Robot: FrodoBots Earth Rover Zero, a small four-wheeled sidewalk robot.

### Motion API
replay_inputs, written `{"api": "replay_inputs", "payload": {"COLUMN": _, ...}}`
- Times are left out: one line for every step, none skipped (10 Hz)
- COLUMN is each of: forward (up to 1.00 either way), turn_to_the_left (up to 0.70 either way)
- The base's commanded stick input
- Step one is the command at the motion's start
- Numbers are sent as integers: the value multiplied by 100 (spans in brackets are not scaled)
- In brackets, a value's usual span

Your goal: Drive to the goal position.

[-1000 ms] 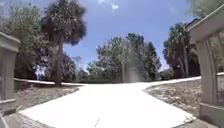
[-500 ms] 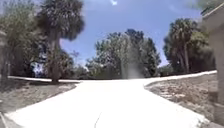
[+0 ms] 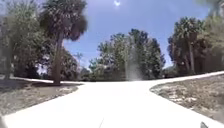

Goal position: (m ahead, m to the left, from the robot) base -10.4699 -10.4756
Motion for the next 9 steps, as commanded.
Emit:
{"api": "replay_inputs", "payload": {"forward": 45, "turn_to_the_left": 0}}
{"api": "replay_inputs", "payload": {"forward": 45, "turn_to_the_left": 0}}
{"api": "replay_inputs", "payload": {"forward": 45, "turn_to_the_left": 0}}
{"api": "replay_inputs", "payload": {"forward": 45, "turn_to_the_left": 0}}
{"api": "replay_inputs", "payload": {"forward": 45, "turn_to_the_left": 0}}
{"api": "replay_inputs", "payload": {"forward": 45, "turn_to_the_left": -3}}
{"api": "replay_inputs", "payload": {"forward": 45, "turn_to_the_left": -27}}
{"api": "replay_inputs", "payload": {"forward": 45, "turn_to_the_left": -27}}
{"api": "replay_inputs", "payload": {"forward": 45, "turn_to_the_left": -27}}
